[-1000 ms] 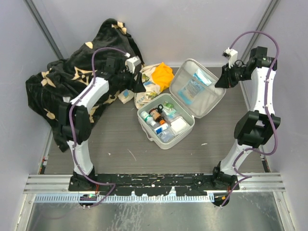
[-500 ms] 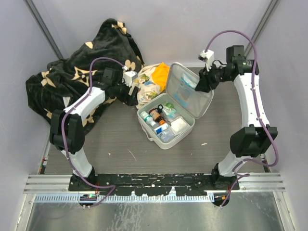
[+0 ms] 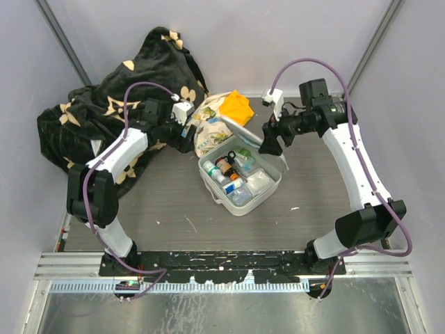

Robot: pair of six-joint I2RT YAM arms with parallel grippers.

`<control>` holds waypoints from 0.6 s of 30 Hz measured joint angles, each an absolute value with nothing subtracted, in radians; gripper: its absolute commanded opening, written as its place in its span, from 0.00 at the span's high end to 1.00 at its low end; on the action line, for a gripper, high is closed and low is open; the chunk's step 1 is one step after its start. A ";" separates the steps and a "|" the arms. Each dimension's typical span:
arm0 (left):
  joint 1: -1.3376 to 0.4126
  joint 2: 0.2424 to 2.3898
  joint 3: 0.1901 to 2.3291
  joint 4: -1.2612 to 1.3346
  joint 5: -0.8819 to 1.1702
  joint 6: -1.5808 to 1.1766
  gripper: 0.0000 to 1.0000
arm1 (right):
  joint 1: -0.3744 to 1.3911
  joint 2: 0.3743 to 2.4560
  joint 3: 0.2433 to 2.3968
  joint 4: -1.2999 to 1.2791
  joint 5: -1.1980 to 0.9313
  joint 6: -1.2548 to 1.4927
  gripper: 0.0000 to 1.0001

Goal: Organize the medicine kit
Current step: Close the lid of the medicine box.

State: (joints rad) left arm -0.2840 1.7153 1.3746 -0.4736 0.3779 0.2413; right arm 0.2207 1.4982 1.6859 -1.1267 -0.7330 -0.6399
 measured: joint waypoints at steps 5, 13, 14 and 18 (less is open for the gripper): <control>-0.274 1.687 1.364 -0.460 0.361 0.223 0.08 | 0.282 1.489 1.628 -1.121 -0.734 -0.632 0.16; -0.266 1.629 1.357 -0.452 0.312 0.221 0.04 | 0.288 1.417 1.569 -1.104 -0.745 -0.622 0.08; -0.266 1.622 1.357 -0.452 0.308 0.221 0.04 | 0.288 1.407 1.566 -1.104 -0.755 -0.623 0.08; -0.264 1.608 1.357 -0.448 0.310 0.221 0.02 | 0.288 1.386 1.558 -1.103 -0.781 -0.624 0.07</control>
State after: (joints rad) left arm -0.2642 1.6077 1.3567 -0.4484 0.3103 0.2211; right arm 0.2878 1.3857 1.5581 -1.1027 -0.7815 -0.6243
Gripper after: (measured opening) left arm 0.967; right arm 0.927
